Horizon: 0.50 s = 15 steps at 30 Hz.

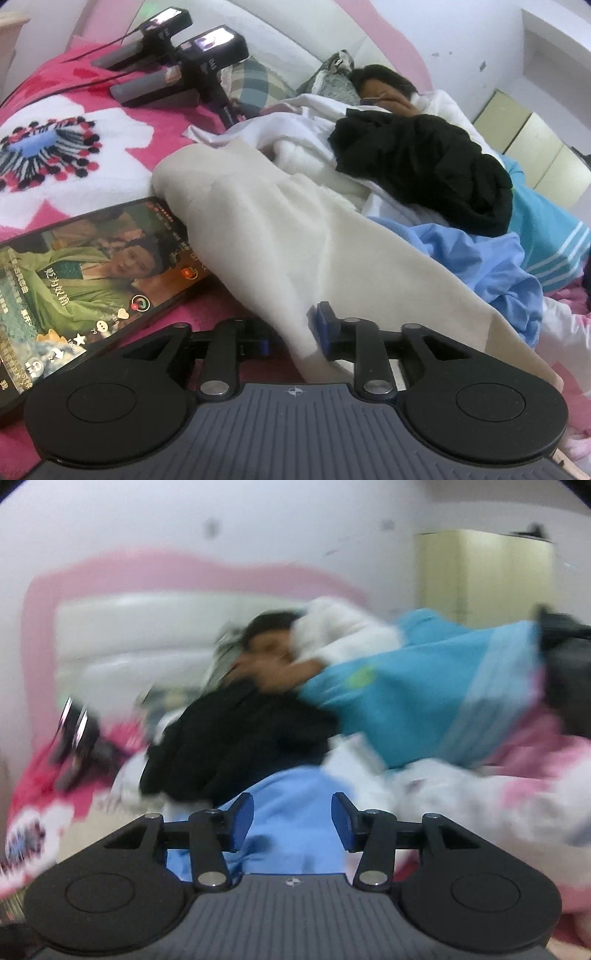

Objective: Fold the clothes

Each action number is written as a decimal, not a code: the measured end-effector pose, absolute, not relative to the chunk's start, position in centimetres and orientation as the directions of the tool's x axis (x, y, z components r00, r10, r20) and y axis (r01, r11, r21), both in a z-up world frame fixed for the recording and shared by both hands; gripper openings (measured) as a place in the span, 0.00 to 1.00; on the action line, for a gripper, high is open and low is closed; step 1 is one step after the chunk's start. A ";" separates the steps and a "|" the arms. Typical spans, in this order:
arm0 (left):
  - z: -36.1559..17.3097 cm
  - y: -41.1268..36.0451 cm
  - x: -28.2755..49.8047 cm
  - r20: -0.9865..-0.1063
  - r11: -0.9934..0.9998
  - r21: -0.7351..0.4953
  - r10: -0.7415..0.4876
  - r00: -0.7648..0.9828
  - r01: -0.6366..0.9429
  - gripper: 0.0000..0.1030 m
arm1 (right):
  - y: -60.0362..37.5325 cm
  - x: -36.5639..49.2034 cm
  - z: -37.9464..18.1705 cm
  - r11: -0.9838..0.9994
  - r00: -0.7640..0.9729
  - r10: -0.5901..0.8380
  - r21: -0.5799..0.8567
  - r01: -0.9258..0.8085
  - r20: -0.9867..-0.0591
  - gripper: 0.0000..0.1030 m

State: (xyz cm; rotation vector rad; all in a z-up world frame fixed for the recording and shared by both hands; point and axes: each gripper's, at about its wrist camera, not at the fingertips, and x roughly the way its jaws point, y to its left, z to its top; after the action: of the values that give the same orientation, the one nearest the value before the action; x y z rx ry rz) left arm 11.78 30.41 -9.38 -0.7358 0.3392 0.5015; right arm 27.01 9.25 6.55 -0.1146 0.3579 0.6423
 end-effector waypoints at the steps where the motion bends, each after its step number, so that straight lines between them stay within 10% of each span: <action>1: -9.4 30.4 11.8 -0.463 0.631 -0.552 0.312 0.830 -0.545 0.29 | 7.8 26.1 7.1 0.811 0.754 0.552 0.018 -0.585 -0.356 0.48; 15: -9.6 25.9 8.4 -0.462 0.664 -0.486 0.357 0.812 -0.569 0.47 | -8.1 7.1 5.7 0.937 0.814 0.305 0.002 -0.350 -0.494 0.48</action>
State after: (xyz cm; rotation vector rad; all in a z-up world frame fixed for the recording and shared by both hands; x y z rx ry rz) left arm 8.35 25.94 -9.58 -0.6602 0.3436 0.5349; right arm 7.07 -8.13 5.72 -0.0905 0.5109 0.3501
